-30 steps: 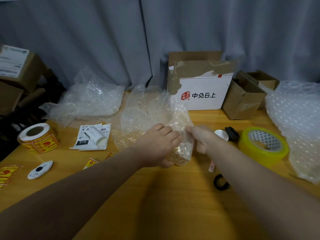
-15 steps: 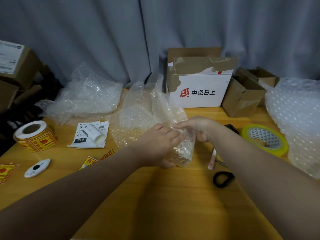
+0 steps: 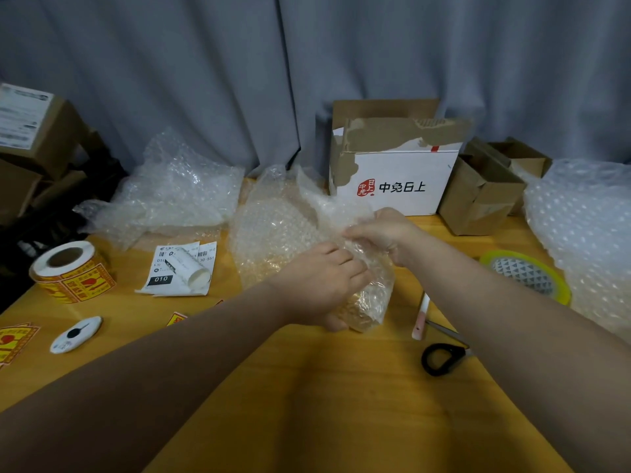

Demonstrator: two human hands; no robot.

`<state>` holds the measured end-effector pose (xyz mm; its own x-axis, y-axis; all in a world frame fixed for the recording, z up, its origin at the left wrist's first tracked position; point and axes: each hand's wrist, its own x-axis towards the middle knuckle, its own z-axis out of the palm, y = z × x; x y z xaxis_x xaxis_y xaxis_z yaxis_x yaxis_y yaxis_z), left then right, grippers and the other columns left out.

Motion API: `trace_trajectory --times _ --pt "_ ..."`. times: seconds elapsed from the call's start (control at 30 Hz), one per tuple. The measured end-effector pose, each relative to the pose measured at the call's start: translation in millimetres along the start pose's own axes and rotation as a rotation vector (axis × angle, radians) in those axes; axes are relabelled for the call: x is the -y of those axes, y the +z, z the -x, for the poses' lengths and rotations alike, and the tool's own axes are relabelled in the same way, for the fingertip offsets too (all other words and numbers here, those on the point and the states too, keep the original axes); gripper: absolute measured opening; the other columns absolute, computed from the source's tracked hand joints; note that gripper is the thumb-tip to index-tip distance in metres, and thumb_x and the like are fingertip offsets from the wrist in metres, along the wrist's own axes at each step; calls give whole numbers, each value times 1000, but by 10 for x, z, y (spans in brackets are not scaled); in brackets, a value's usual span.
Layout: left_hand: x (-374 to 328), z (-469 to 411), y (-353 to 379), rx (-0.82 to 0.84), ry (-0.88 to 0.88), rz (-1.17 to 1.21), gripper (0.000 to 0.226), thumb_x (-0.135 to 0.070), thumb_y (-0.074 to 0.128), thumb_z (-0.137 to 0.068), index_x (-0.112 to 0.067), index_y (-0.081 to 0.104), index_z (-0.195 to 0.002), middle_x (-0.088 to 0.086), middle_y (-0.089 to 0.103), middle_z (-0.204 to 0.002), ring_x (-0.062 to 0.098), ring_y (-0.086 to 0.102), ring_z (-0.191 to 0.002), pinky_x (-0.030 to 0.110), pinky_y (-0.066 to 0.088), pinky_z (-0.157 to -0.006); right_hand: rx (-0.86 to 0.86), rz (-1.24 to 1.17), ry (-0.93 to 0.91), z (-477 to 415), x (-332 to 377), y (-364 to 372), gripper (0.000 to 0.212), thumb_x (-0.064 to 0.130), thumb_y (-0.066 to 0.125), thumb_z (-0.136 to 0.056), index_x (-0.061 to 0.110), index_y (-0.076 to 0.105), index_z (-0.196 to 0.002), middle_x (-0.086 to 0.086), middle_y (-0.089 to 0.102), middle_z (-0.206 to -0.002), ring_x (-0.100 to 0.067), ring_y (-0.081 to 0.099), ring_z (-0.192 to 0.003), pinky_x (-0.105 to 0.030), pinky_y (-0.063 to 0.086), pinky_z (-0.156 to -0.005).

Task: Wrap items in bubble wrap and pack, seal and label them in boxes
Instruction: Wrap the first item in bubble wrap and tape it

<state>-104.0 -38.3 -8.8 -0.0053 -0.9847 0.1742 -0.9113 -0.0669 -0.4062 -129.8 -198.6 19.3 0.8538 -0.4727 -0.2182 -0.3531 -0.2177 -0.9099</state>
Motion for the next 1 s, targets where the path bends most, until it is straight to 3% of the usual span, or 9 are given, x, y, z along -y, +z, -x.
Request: trace_trajectory --times 0.1,0.23,0.37,0.5,0.63,0.73,0.83,0.93,1.0 --pt "-2 -4 13 -12 -8 35 83 -63 78 -50 -10 65 -113 6 67 -106 24 64 -95 35 50 -85 -4 -37 -59 -35 -6 -2 37 8 73 -80 16 44 -59 2 48 -55 -12 47 -54 -20 39 -51" --pt "32 -3 -5 -75 -52 25 86 -64 75 -54 -8 62 -118 10 63 -114 28 57 -111 43 31 -105 0 -170 -85 -80 -25 17 50 12 70 -85 21 30 -57 2 38 -59 -12 40 -59 -24 37 -58" --pt "0 -8 -41 -56 -78 1 88 -68 73 -52 -10 62 -119 17 53 -131 32 38 -126 45 19 -106 90 -280 -68 -77 -95 13 43 10 71 -84 20 40 -57 2 50 -58 -11 50 -57 -24 45 -56" --pt "-33 -14 23 55 -75 92 90 -62 72 -62 -5 54 -129 15 57 -130 30 51 -123 45 25 -110 103 -313 -46 -38 -130 1 14 6 74 -79 8 61 -83 -4 63 -72 -15 59 -66 -24 48 -57" --pt "-14 -67 39 163 -140 189 82 -61 63 -73 -14 41 -137 6 53 -134 24 48 -123 35 23 -106 189 -243 14 7 -97 -113 32 16 71 -85 5 62 -113 -2 67 -85 -9 64 -66 -20 50 -55" --pt "14 -118 16 201 -161 200 78 -64 61 -73 -17 40 -133 0 54 -129 20 49 -119 33 25 -99 263 -124 177 28 -125 -248 28 31 66 -89 15 58 -111 -1 63 -93 -16 61 -81 -31 50 -69" --pt "23 -140 16 211 -164 203 78 -66 60 -73 -18 41 -132 -2 56 -124 18 52 -114 33 30 -97 234 -101 325 49 -257 -332 32 18 67 -88 7 56 -117 -11 61 -106 -25 62 -89 -37 53 -64" --pt "-8 -121 18 175 -168 201 78 -66 59 -73 -20 40 -132 -3 54 -128 17 50 -117 32 28 -99 182 -140 356 111 -382 -321 20 5 65 -87 0 59 -106 -12 62 -97 -23 61 -82 -34 54 -59" --pt "-37 -94 5 155 -169 195 77 -65 60 -73 -20 39 -133 -3 52 -132 17 48 -120 32 27 -100 102 -169 335 128 -445 -261 11 5 67 -85 1 59 -91 -9 63 -82 -18 61 -68 -28 51 -46"
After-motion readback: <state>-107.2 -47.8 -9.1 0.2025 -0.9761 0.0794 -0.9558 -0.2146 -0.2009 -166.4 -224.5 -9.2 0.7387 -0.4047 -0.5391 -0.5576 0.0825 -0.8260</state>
